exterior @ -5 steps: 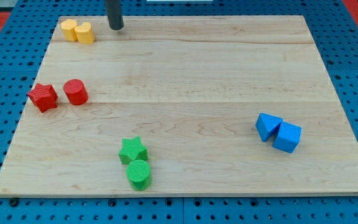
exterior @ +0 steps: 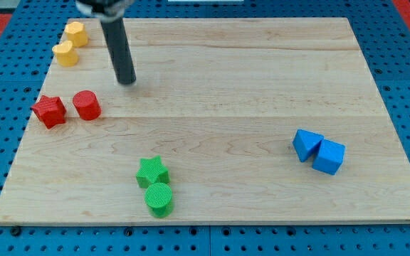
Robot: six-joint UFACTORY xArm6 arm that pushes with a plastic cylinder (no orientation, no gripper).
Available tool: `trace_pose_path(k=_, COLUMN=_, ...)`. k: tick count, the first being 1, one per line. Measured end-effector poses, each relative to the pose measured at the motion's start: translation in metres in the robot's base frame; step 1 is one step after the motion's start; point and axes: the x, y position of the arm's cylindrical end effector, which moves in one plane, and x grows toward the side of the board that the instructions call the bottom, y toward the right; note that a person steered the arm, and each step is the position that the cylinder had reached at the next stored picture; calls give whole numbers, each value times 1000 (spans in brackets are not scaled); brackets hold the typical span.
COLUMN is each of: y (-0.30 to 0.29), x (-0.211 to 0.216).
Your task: Place the red circle between the red star and yellow heart
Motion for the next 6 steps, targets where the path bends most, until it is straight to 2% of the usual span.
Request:
trace_pose_path(k=1, y=-2, x=39)
trace_pose_path(k=2, y=-37, x=40)
trace_pose_path(k=4, y=-75, x=8)
trace_pose_path(k=6, y=-81, x=-40)
